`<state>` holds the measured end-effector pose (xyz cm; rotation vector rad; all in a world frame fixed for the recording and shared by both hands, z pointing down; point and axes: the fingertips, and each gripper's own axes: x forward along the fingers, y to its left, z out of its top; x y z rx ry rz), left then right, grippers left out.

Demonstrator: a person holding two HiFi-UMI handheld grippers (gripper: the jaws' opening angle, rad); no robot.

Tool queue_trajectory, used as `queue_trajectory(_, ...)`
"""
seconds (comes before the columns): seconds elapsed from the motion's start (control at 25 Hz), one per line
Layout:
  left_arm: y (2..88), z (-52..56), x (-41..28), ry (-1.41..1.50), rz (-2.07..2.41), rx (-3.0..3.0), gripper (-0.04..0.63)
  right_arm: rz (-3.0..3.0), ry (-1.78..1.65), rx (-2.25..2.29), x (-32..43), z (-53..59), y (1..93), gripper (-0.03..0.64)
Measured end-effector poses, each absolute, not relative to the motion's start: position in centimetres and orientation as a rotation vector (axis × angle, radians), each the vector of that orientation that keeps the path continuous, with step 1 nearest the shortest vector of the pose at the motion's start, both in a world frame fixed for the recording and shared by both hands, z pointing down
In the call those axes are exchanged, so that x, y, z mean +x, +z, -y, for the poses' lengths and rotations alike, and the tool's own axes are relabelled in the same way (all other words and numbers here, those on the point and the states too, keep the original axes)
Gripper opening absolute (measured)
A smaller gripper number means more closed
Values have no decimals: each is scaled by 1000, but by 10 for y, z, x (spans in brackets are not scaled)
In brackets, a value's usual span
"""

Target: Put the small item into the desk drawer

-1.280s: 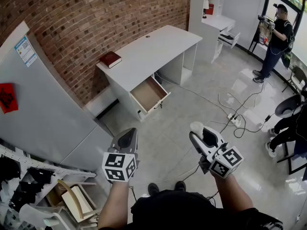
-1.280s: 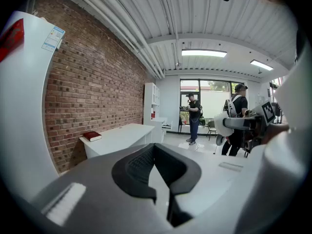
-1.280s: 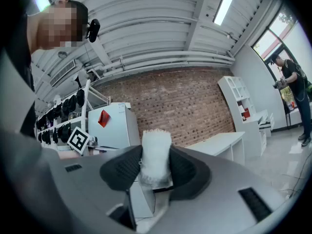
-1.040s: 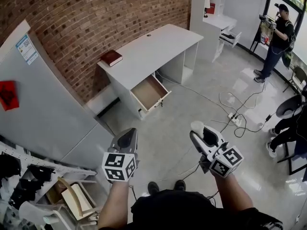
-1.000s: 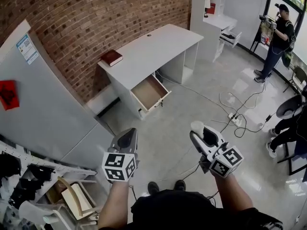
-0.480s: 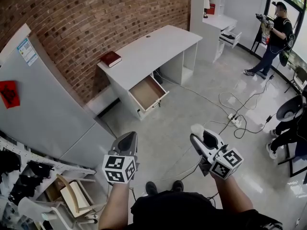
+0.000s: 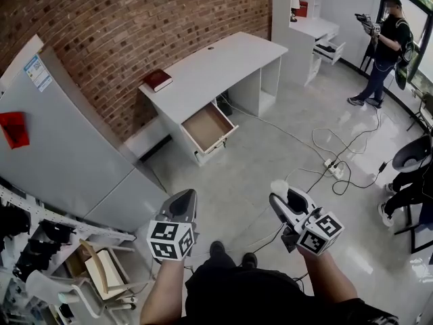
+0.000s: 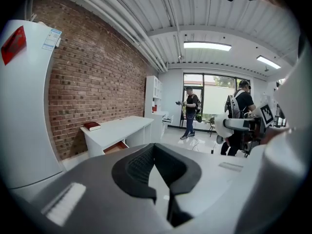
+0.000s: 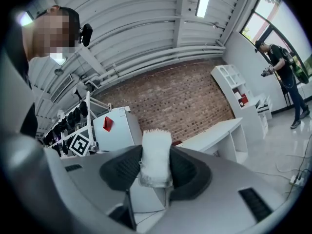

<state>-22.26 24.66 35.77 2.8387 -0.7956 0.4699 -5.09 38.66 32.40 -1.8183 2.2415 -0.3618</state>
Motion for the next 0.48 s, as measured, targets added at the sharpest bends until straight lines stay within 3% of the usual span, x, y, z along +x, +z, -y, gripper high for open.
queue_trajectory(0.48,371,-190,-195,473,734,2826,11,-2193,-410,-1868,-26,-339,335,161)
